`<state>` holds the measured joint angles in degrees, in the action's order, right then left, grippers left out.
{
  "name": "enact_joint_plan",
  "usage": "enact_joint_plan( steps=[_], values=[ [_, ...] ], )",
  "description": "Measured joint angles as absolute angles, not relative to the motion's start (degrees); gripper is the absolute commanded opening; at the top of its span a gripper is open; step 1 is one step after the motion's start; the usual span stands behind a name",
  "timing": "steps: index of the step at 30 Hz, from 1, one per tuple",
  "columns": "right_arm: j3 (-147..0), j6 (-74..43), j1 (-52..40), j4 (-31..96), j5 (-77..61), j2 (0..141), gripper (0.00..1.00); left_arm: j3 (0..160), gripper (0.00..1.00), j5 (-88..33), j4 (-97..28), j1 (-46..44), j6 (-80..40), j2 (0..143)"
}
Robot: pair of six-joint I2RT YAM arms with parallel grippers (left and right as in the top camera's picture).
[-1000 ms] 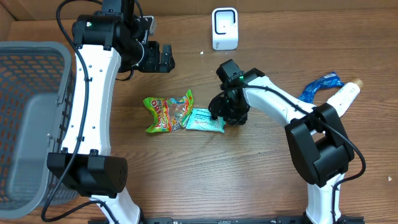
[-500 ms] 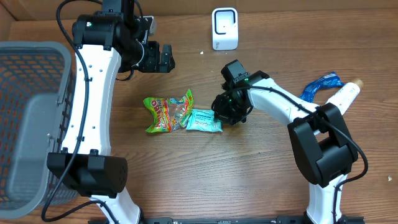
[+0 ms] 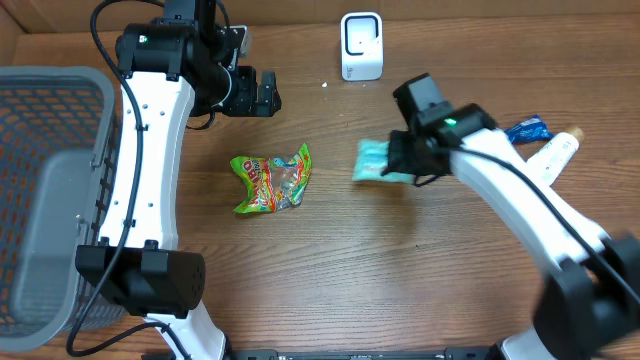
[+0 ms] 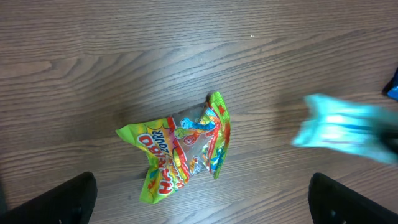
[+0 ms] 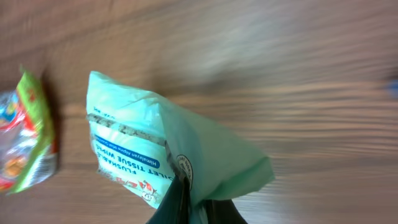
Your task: Scan the item barcode
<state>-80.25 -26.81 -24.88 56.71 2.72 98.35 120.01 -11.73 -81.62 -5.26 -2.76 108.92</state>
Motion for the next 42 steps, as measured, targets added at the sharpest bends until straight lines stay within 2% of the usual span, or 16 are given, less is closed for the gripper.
enact_joint_plan(
  steps=[3,7,12,21,23,25,33,35,36,37,38,39,42],
  values=[
    [-80.5,-26.2,-27.0,61.5,16.2,93.3,0.04,120.0,1.0,-11.7,-81.6,-5.3,-2.8,108.9],
    [-80.6,-26.2,-30.0,66.3,31.7,94.1,0.04,120.0,1.0,-11.7,-81.6,-5.3,-2.8,108.9],
    [-80.6,-25.6,-31.3,66.6,42.3,99.0,0.04,120.0,1.0,-11.7,-81.6,-5.3,-2.8,108.9],
    [-80.5,-24.9,-33.7,66.9,48.5,109.6,0.04,120.0,1.0,-11.7,-81.6,-5.3,-2.8,108.9],
    [-80.5,-24.3,-35.4,66.0,49.0,110.1,0.07,120.0,1.0,-11.7,-81.6,-5.3,-2.8,108.9],
    [-80.5,-22.9,-37.5,63.9,48.4,110.1,0.15,120.0,1.0,-11.7,-81.6,-5.3,-2.8,108.9],
    [-80.5,-18.5,-44.2,61.5,42.5,110.1,0.18,120.0,1.0,-11.7,-81.6,-5.3,-2.8,108.9],
    [-80.5,-18.1,-45.9,61.6,41.8,110.1,0.27,120.0,1.0,-11.7,-81.6,-5.3,-2.8,108.9],
    [-80.5,-18.1,-47.0,61.7,41.2,110.1,0.36,120.0,1.0,-11.7,-81.6,-5.3,-2.8,108.9],
    [-80.5,-18.0,-48.1,61.9,40.6,110.1,0.5,120.0,1.0,-11.7,-81.6,-5.3,-2.8,108.9],
    [-80.5,-17.8,-49.2,62.1,40.0,110.1,0.54,120.0,1.0,-11.7,-81.6,-5.3,-2.8,108.9],
    [-80.5,-17.6,-50.7,62.2,38.3,110.1,0.67,120.0,1.0,-11.7,-81.6,-5.3,-2.8,108.9],
    [-80.5,-17.8,-53.4,62.2,33.0,110.1,0.88,120.0,1.0,-11.7,-81.6,-5.3,-2.8,108.9]
  ],
)
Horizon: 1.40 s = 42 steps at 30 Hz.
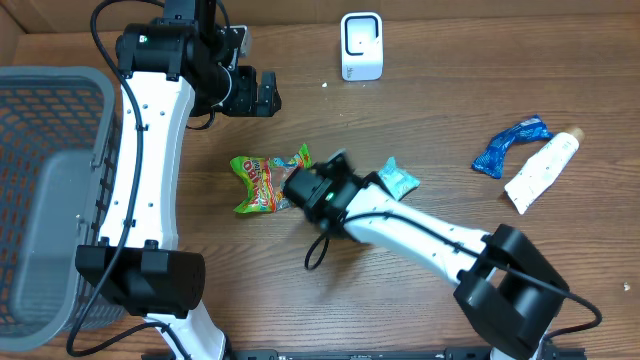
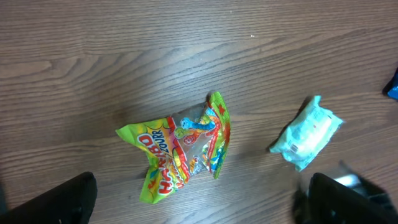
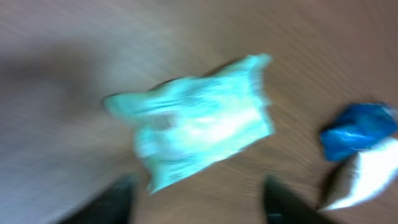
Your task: Scan the item barcode
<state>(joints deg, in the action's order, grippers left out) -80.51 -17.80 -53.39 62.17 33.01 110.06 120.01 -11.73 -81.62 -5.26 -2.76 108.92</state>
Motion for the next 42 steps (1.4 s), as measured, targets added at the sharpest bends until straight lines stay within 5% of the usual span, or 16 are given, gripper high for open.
enact_joint_plan(
  steps=[8,13,24,25,27,29,42],
  values=[
    [-87.6,-17.3,-48.6,63.8,13.5,109.7,0.93,120.0,1.0,-11.7,-81.6,-5.3,-2.8,108.9],
    [-90.7,-17.6,-35.8,65.8,0.5,107.8,0.67,120.0,1.0,-11.7,-81.6,-5.3,-2.8,108.9],
    [-84.9,-17.6,-23.7,58.1,-10.0,107.7,0.65,120.0,1.0,-11.7,-81.6,-5.3,-2.8,108.9],
    [-84.4,-16.1,-23.7,57.7,-10.3,107.7,0.57,120.0,1.0,-11.7,-81.6,-5.3,-2.8,108.9],
    [-83.9,-13.3,-24.0,57.7,-12.0,107.7,0.19,120.0,1.0,-11.7,-81.6,-5.3,-2.8,108.9],
    [-83.8,-11.7,-24.4,57.6,-13.0,107.7,0.04,120.0,1.0,-11.7,-81.6,-5.3,-2.8,108.9],
    [-75.6,-10.5,-26.3,52.0,-15.7,107.6,0.04,120.0,1.0,-11.7,-81.6,-5.3,-2.8,108.9]
  ],
)
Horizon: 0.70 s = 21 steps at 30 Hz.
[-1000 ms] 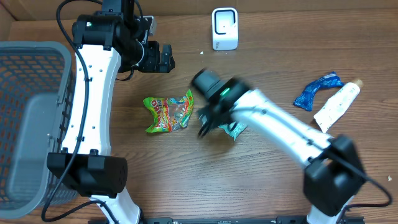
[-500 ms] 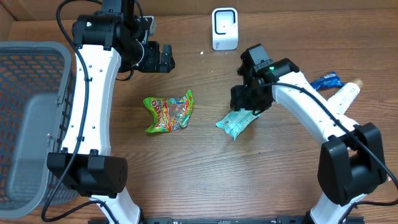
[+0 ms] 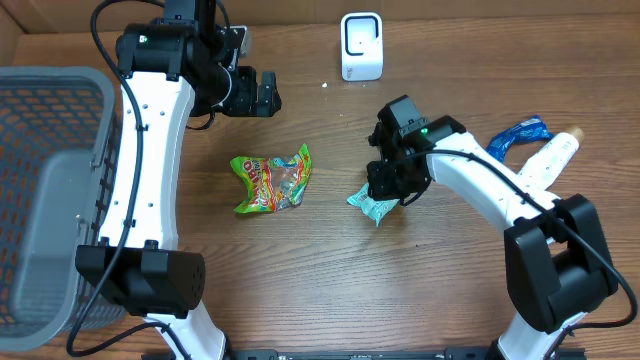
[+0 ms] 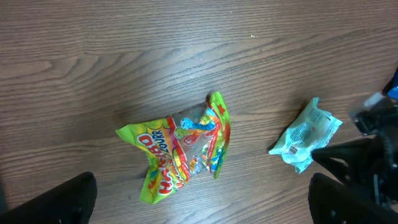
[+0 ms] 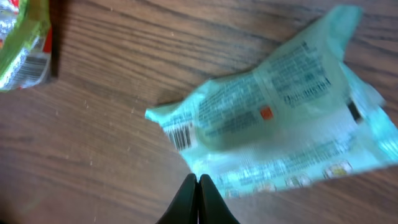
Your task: Scan the item barcode
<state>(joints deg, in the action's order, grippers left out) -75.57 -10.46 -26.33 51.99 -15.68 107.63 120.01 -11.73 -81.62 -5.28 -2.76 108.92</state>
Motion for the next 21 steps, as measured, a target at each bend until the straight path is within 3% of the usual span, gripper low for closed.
enact_joint_plan(
  steps=[5,15,21],
  values=[
    [-69.9,-9.6,-26.3,44.4,-15.9,107.6,0.04,120.0,1.0,-11.7,-81.6,-5.3,-2.8,108.9],
    [-69.2,-6.6,-25.6,43.2,-16.2,108.0,0.04,120.0,1.0,-11.7,-81.6,-5.3,-2.8,108.9],
    [-70.1,-5.3,-24.0,44.6,-20.4,109.4,0.26,120.0,1.0,-11.7,-81.6,-5.3,-2.8,108.9]
  ],
)
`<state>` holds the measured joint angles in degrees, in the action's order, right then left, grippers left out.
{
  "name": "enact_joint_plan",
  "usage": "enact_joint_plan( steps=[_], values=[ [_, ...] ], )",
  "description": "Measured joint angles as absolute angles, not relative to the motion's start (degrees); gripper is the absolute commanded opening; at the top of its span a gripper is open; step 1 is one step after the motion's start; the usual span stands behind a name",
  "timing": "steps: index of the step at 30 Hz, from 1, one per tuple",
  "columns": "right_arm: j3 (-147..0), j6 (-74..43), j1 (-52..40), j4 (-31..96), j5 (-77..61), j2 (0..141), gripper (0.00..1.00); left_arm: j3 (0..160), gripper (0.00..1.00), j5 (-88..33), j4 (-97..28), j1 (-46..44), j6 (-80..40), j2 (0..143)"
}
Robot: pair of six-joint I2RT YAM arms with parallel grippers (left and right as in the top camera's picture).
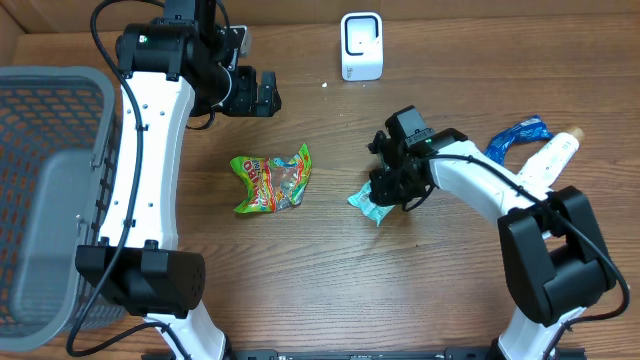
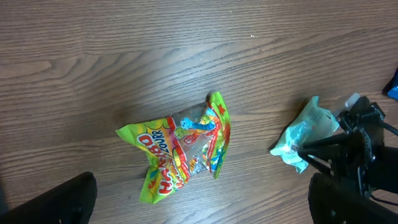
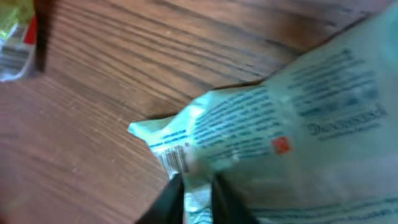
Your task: Scan the item barcode
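A teal wipes pack [image 1: 366, 203] lies on the wooden table right of centre, also seen in the left wrist view [image 2: 309, 132]. In the right wrist view the pack [image 3: 298, 137] fills the frame, its barcode [image 3: 174, 159] facing up at the near left corner. My right gripper [image 1: 392, 188] is down on the pack; its fingers [image 3: 198, 193] stand narrowly apart, pinching the pack's edge just below the barcode. The white scanner [image 1: 361, 45] stands at the back. My left gripper [image 1: 268, 93] hangs open high at the back left, fingertips [image 2: 74, 196] wide apart.
A green and red candy bag [image 1: 271, 179] lies left of the pack. A grey mesh basket [image 1: 50, 200] fills the left edge. A blue wrapper [image 1: 511, 141] and a white tube [image 1: 543, 165] lie at the far right.
My right gripper's fingers, then pressed together just off the pack's near edge, now have that edge between them. The pack is a little closer in the wrist view. The left arm is unchanged.
My right gripper first held the teal pack above the table right of centre. Then the pack lay on the table, released, with the fingers apart. Then the fingers were together at the barcode-up pack's edge, and now they pinch that edge. The left arm never moved.
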<state>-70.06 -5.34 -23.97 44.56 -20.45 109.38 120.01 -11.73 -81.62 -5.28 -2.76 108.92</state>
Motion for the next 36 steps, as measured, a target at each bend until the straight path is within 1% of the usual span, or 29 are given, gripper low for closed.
enact_joint_plan(
  steps=[3,4,5,7,8,11,12,17,21,24,27,28,31,32,34,36],
  values=[
    [-72.9,-4.5,-22.9,49.7,-21.9,110.4,0.4,120.0,1.0,-11.7,-81.6,-5.3,-2.8,108.9],
    [-74.2,-4.1,-22.5,52.0,-22.3,110.9,0.44,120.0,1.0,-11.7,-81.6,-5.3,-2.8,108.9],
    [-75.8,-3.2,-22.3,54.3,-22.7,111.4,0.46,120.0,1.0,-11.7,-81.6,-5.3,-2.8,108.9],
    [-78.4,-1.8,-22.0,57.5,-23.4,112.0,0.45,120.0,1.0,-11.7,-81.6,-5.3,-2.8,108.9],
    [-79.6,-1.4,-21.8,58.5,-23.8,112.0,0.4,120.0,1.0,-11.7,-81.6,-5.3,-2.8,108.9],
    [-81.3,-0.1,-21.8,59.6,-24.4,112.0,0.16,120.0,1.0,-11.7,-81.6,-5.3,-2.8,108.9],
    [-81.3,0.1,-21.8,60.1,-24.6,112.0,0.11,120.0,1.0,-11.7,-81.6,-5.3,-2.8,108.9],
    [-80.4,-0.3,-21.8,60.5,-24.9,112.0,0.11,120.0,1.0,-11.7,-81.6,-5.3,-2.8,108.9],
    [-75.4,-0.2,-21.8,52.9,-24.6,112.1,0.11,120.0,1.0,-11.7,-81.6,-5.3,-2.8,108.9],
    [-72.0,0.0,-21.8,47.7,-25.3,112.4,0.13,120.0,1.0,-11.7,-81.6,-5.3,-2.8,108.9],
    [-70.1,0.0,-21.8,42.8,-26.2,112.5,0.18,120.0,1.0,-11.7,-81.6,-5.3,-2.8,108.9],
    [-69.7,0.1,-21.8,41.7,-26.5,112.5,0.24,120.0,1.0,-11.7,-81.6,-5.3,-2.8,108.9],
    [-69.6,0.2,-22.0,39.5,-28.1,112.8,0.48,120.0,1.0,-11.7,-81.6,-5.3,-2.8,108.9],
    [-69.9,0.0,-22.1,39.8,-28.4,112.9,0.59,120.0,1.0,-11.7,-81.6,-5.3,-2.8,108.9],
    [-72.3,0.1,-22.4,43.0,-28.2,113.3,0.67,120.0,1.0,-11.7,-81.6,-5.3,-2.8,108.9],
    [-76.3,0.2,-22.3,47.8,-26.5,114.3,0.72,120.0,1.0,-11.7,-81.6,-5.3,-2.8,108.9]
  ],
)
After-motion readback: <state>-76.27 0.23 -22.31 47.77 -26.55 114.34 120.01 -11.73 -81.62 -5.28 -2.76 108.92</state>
